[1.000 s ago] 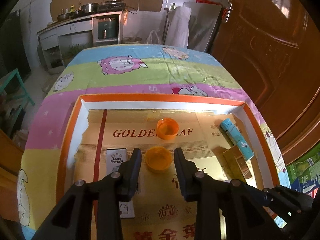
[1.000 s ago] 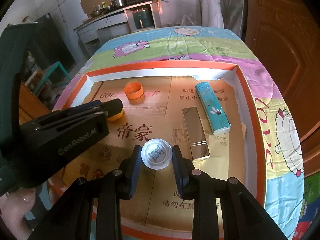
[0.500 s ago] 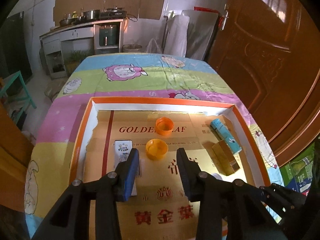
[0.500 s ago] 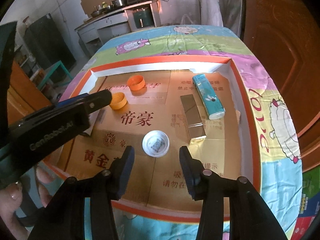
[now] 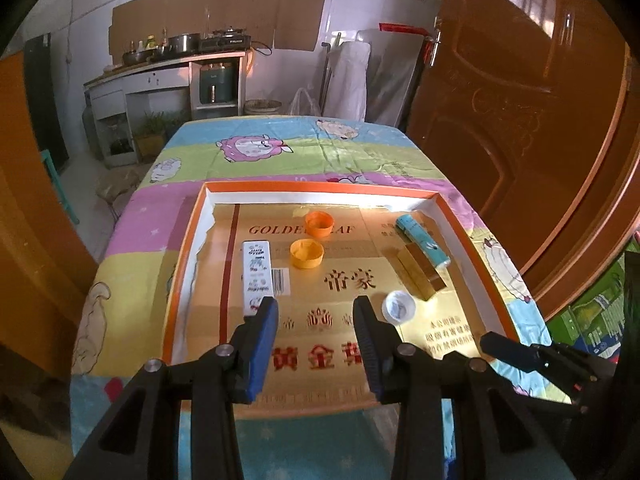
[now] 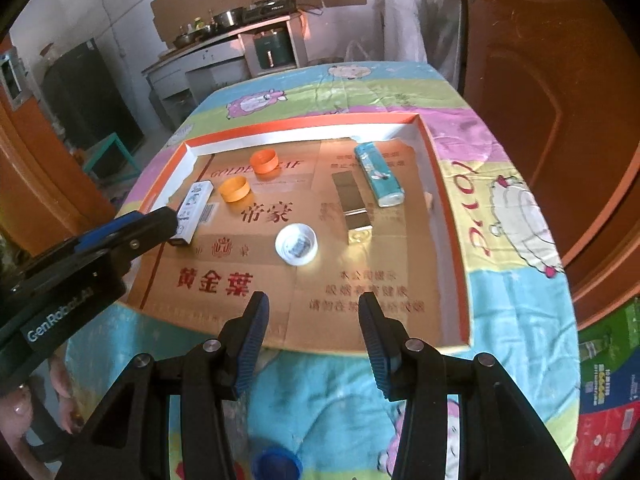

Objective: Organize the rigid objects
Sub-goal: 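Withdraw both tools from the lid toward the clear tube and black cap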

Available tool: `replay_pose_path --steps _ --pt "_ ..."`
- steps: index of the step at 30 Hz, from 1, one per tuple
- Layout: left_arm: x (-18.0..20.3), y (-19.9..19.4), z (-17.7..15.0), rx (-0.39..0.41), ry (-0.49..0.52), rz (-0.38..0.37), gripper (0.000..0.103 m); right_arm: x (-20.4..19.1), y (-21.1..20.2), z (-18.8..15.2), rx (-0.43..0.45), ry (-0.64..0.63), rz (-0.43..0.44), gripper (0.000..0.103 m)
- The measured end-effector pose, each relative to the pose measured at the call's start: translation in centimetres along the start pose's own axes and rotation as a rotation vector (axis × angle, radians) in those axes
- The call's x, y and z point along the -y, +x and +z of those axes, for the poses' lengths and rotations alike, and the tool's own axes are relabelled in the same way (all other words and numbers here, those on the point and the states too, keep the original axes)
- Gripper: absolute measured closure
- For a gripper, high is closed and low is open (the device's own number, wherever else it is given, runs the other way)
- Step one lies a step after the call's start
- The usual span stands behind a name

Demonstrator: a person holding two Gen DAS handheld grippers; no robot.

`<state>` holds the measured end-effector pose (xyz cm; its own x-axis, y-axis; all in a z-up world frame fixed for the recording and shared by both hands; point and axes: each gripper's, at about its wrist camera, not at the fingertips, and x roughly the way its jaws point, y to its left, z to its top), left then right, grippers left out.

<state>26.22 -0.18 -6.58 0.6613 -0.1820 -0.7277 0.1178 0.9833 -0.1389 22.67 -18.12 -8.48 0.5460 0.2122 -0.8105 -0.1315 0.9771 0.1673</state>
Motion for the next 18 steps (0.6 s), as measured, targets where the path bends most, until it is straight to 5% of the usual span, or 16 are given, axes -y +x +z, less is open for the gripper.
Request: replay_pose_path --steps 18 --pt "1.8 -3.5 -5.3 -0.031 0.028 -0.05 0.064 -0.2 -5.3 -6.2 0.047 -0.041 -0.011 0.055"
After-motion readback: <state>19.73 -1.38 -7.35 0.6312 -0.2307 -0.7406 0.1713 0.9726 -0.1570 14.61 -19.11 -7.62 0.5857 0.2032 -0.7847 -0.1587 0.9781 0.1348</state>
